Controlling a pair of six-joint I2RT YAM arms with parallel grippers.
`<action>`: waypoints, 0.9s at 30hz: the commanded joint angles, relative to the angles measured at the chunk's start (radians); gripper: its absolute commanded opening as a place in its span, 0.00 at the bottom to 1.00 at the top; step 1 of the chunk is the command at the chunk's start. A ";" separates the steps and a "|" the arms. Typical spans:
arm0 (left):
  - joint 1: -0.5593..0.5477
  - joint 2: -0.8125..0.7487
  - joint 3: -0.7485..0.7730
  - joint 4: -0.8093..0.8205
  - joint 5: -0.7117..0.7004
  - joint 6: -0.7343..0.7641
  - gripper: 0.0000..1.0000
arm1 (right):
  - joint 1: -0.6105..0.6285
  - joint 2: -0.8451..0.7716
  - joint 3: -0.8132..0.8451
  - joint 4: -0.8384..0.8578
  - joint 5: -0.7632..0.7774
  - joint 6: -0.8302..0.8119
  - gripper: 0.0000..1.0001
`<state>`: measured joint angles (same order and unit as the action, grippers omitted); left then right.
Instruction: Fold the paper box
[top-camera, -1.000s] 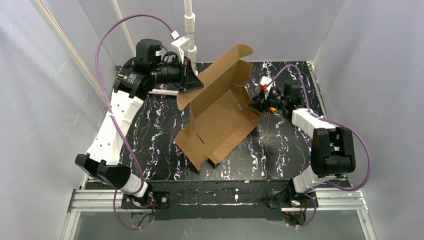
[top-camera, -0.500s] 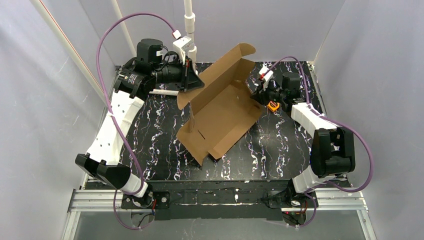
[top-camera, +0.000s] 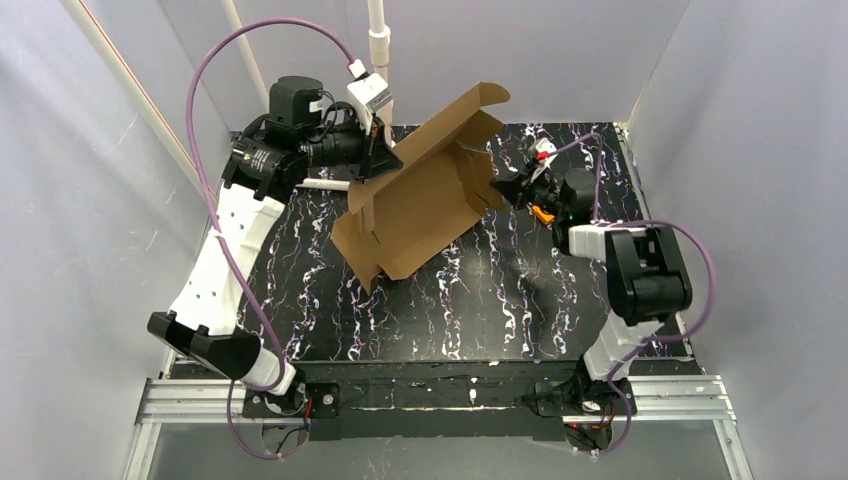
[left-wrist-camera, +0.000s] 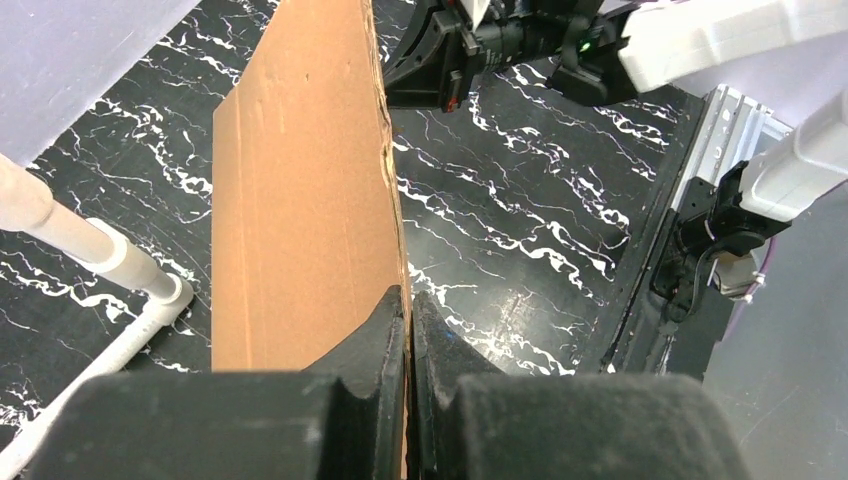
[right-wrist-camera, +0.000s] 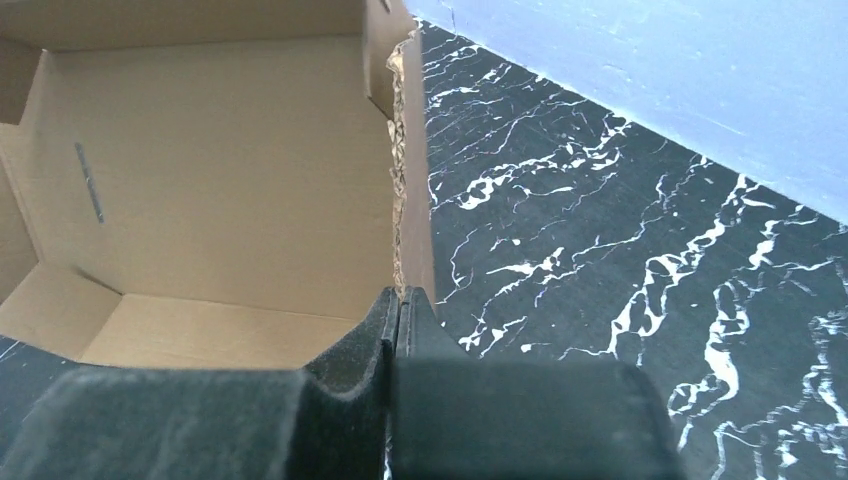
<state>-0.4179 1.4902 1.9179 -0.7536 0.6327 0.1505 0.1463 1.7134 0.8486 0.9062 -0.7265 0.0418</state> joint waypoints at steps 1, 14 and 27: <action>-0.015 -0.058 -0.032 0.044 0.023 0.030 0.00 | 0.003 0.109 -0.049 0.452 -0.018 0.177 0.01; -0.015 -0.134 -0.178 0.069 0.037 -0.070 0.00 | 0.003 0.143 -0.186 0.490 -0.019 0.021 0.01; -0.015 -0.182 -0.273 0.106 0.009 -0.236 0.00 | 0.036 0.136 -0.258 0.526 -0.049 -0.020 0.01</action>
<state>-0.4313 1.3567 1.6825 -0.6804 0.6502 -0.0593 0.1532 1.8412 0.6262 1.3930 -0.7349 0.0666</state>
